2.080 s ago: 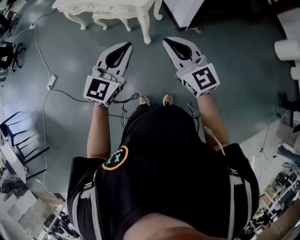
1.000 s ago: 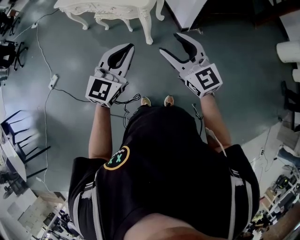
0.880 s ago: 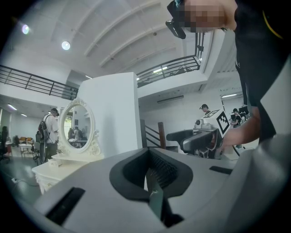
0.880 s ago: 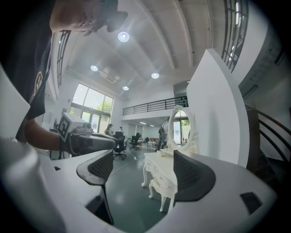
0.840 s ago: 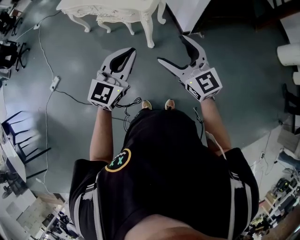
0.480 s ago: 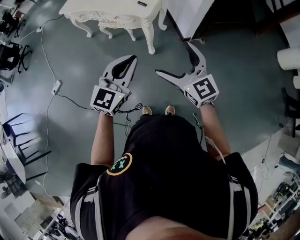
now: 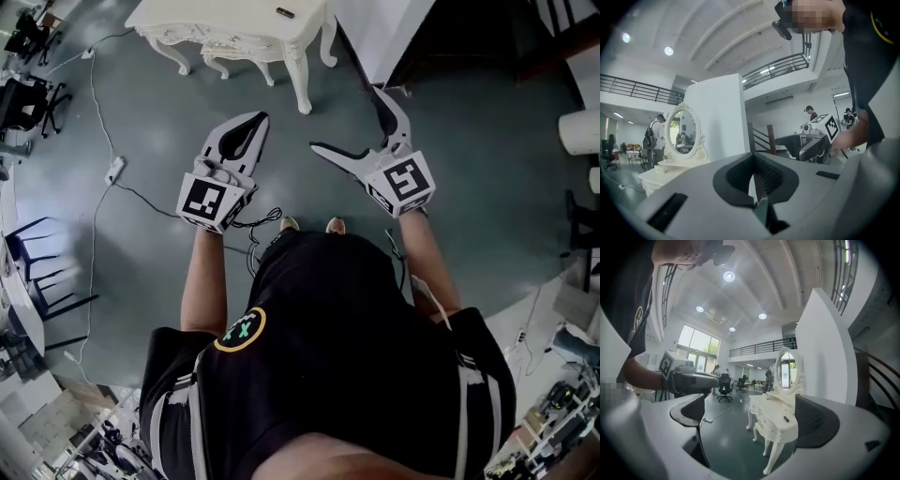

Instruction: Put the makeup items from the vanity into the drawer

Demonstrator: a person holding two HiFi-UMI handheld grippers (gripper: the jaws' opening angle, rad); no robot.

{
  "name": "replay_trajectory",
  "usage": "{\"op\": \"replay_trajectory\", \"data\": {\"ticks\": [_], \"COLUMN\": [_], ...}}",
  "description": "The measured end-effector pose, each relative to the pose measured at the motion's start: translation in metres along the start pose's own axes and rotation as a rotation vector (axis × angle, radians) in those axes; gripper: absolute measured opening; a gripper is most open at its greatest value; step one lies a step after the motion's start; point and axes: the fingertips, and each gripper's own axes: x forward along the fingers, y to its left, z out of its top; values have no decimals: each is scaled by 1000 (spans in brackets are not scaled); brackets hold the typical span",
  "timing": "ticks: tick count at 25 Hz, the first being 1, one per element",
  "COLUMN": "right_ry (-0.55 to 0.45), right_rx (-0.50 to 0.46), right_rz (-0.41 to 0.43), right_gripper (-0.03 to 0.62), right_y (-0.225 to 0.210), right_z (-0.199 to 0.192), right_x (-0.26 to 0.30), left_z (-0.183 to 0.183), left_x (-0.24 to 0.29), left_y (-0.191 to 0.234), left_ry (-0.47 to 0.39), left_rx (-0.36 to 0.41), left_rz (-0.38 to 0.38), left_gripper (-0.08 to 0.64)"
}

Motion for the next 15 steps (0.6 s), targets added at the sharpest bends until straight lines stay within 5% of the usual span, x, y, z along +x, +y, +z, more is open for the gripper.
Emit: {"op": "replay_trajectory", "data": {"ticks": [15], "right_ry": [-16], "right_rx": [-20], "right_rz": [42], "right_gripper": [600], "right_y": [-43], "right_z": [-4], "right_x": [30], "left_z": [-9], "left_x": [52], "left_y": [22], "left_ry": [2], "left_rx": [15], "left_rz": [14], "left_gripper": [20]}}
